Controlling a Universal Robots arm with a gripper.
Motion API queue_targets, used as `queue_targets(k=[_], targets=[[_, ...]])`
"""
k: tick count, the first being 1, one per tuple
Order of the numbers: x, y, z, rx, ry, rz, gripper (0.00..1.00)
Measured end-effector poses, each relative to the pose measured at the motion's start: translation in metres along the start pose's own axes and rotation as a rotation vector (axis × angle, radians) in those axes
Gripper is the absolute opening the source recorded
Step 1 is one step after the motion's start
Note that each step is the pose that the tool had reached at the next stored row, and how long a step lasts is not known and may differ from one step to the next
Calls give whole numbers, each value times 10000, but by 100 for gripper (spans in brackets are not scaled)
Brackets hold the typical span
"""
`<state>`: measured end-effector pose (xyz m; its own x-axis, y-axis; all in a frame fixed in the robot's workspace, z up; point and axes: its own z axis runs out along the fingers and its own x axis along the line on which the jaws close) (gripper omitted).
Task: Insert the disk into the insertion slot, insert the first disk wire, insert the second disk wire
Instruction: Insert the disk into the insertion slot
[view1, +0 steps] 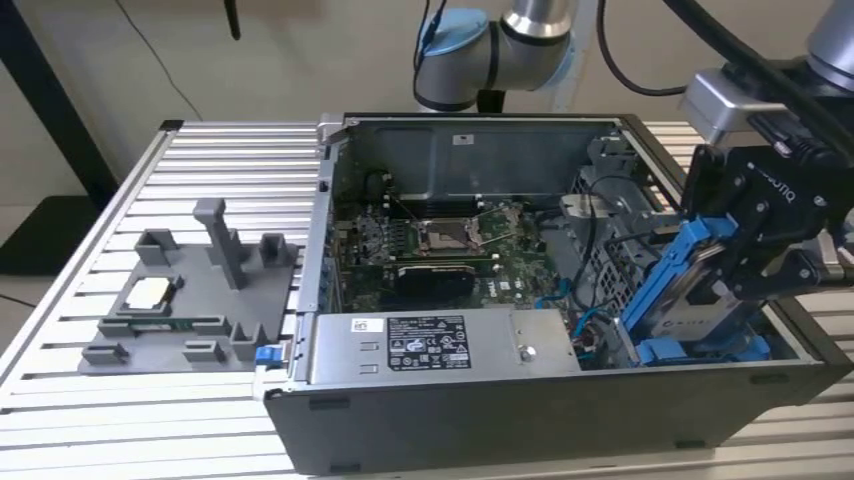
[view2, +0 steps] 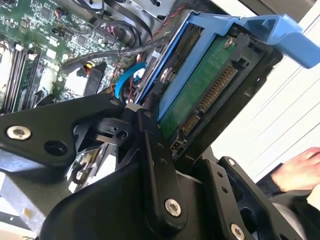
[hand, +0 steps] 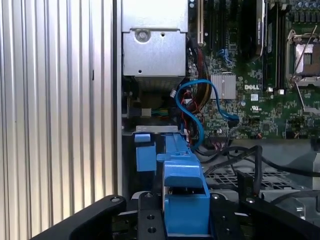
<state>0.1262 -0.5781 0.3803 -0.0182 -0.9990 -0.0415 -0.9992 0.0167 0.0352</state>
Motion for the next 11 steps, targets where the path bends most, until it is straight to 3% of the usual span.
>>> queue_targets(k=[4, 11], targets=[[2, -2, 46, 0, -1, 0, 33], [2, -2, 47, 1, 0, 0, 33]])
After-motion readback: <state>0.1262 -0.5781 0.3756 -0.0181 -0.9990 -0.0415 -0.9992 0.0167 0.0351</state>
